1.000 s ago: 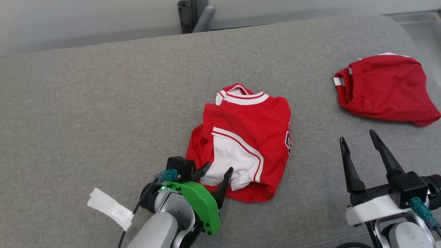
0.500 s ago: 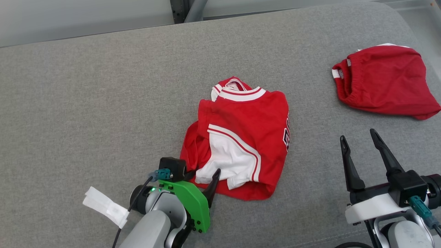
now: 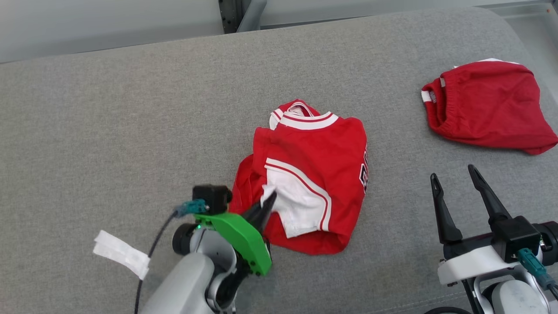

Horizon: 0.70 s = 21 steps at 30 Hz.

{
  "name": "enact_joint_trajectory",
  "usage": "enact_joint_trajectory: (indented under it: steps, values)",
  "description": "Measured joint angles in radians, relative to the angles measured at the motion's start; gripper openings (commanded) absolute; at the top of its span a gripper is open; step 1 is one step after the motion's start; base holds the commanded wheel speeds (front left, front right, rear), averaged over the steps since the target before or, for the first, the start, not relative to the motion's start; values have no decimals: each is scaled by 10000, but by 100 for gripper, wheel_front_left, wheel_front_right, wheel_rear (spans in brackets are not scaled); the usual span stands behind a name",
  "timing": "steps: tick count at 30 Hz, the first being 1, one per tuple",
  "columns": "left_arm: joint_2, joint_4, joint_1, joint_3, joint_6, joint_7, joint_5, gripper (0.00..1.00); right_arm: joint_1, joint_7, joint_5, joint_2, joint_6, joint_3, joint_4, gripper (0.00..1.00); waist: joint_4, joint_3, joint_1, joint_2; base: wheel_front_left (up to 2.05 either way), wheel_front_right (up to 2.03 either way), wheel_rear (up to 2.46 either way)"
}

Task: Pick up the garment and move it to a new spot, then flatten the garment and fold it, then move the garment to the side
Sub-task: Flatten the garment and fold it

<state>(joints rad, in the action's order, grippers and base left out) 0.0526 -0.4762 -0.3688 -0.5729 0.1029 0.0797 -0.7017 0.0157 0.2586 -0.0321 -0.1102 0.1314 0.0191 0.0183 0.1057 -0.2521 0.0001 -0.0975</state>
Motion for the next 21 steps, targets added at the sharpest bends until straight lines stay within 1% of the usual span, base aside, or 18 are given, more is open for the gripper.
enact_joint_trajectory:
  steps: [2,4,5,7,8,10,14,17,21]
  values:
    - [4,410,-253,422,0,-29,-418,0,-25,0,0,-23,0,46,27,100,-22,49,0,0,0,0,0]
    - [203,869,-583,961,-88,-29,-673,0,-110,0,0,-42,0,82,25,100,-59,119,0,0,0,0,0]
    - [401,1047,-773,1195,-155,27,-763,0,-135,0,0,-54,0,90,35,100,-85,155,0,0,0,0,0]
    - [974,1335,-1197,1666,-305,188,-892,0,-137,0,0,-96,0,48,52,100,-140,241,0,0,0,0,0]
    - [1639,1544,-1688,1941,-424,460,-759,0,-137,0,4,-134,0,-10,81,100,-188,335,0,0,0,0,0]
    - [2174,1720,-2199,2209,-512,755,-644,0,-136,0,10,-155,0,-44,109,100,-230,436,0,0,0,0,0]
    - [2821,1946,-3288,2732,-667,1329,-719,0,-129,0,23,-215,0,-134,142,100,-316,620,-1,0,0,0,0]
    - [3310,1848,-4138,3032,-780,1607,-706,0,-109,0,36,-215,0,-244,178,100,-374,712,0,0,0,0,0]
    - [3714,1670,-5193,3093,-853,1891,-435,0,-97,0,79,-221,0,-318,226,100,-391,811,-1,0,0,0,0]
